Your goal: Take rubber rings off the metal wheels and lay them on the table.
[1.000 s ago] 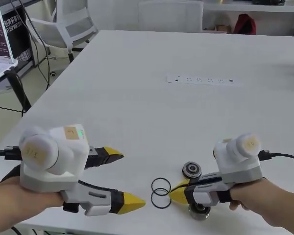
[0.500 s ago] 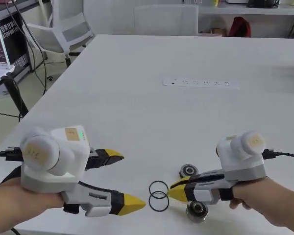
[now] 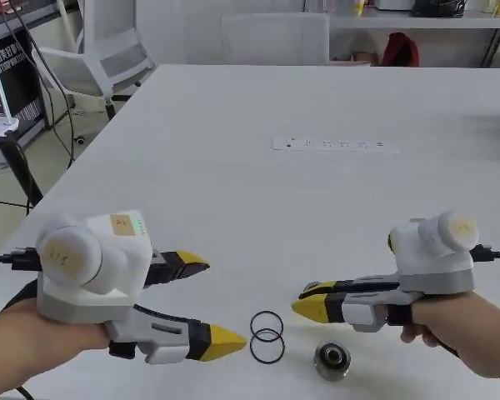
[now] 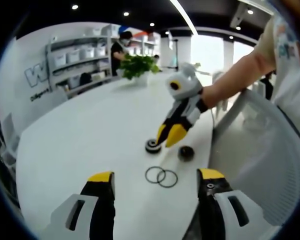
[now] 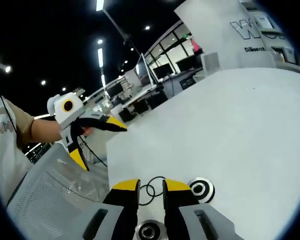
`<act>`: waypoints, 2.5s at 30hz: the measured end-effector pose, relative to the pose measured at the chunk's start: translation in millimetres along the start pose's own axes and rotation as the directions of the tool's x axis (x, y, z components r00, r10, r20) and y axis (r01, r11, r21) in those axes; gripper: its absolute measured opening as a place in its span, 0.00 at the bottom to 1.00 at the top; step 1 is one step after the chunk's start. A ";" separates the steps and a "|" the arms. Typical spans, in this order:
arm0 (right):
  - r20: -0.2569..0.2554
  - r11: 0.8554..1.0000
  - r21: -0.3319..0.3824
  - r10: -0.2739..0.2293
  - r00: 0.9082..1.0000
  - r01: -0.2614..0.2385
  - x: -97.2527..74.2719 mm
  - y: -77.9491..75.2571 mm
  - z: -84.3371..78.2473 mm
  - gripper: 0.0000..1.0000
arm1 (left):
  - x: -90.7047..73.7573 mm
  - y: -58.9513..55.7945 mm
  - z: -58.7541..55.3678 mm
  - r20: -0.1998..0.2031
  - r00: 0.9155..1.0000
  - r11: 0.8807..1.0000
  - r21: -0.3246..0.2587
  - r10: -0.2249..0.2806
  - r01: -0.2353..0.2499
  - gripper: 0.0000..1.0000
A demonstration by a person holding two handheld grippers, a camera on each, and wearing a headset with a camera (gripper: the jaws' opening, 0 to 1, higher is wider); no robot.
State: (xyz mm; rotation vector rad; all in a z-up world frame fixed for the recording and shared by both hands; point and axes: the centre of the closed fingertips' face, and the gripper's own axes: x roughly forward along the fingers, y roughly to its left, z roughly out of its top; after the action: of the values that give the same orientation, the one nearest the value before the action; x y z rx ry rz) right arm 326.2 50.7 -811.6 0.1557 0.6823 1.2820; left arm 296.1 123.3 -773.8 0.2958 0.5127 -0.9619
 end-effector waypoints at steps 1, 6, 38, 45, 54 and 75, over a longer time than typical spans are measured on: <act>0.005 1.000 0.001 -0.003 1.000 0.003 -1.4 -0.8 1.1 0.16 | 0.6 0.3 0.8 0.000 1.000 1.000 0.002 -0.001 0.001 0.67; 0.030 1.000 0.001 -0.018 0.999 0.018 -7.8 -4.4 6.8 0.17 | 3.6 1.8 2.3 0.000 1.000 1.000 0.007 -0.007 0.007 0.67; 0.074 0.991 -0.024 -0.132 0.988 0.134 -47.6 -34.2 10.5 0.22 | 17.3 17.8 12.2 -0.014 1.000 0.999 0.035 -0.016 0.017 0.67; 0.079 0.988 -0.022 -0.150 0.986 0.152 -53.8 -38.7 8.7 0.23 | 20.6 19.6 13.6 -0.015 1.000 0.999 0.034 -0.017 0.018 0.67; 0.081 0.987 -0.024 -0.155 0.985 0.157 -54.3 -45.2 -1.6 0.24 | 28.7 23.4 13.4 -0.021 0.999 0.999 0.037 -0.026 0.027 0.67; 0.090 0.982 -0.056 -0.172 0.981 0.178 -63.9 -49.4 -4.9 0.26 | 53.8 26.6 24.0 -0.007 0.999 0.998 0.043 -0.043 0.043 0.66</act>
State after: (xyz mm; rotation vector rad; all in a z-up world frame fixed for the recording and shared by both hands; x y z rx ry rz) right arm 356.7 -24.1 -814.4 0.0951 0.5691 1.1201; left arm 350.3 89.0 -782.1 0.3276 0.5058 -1.0154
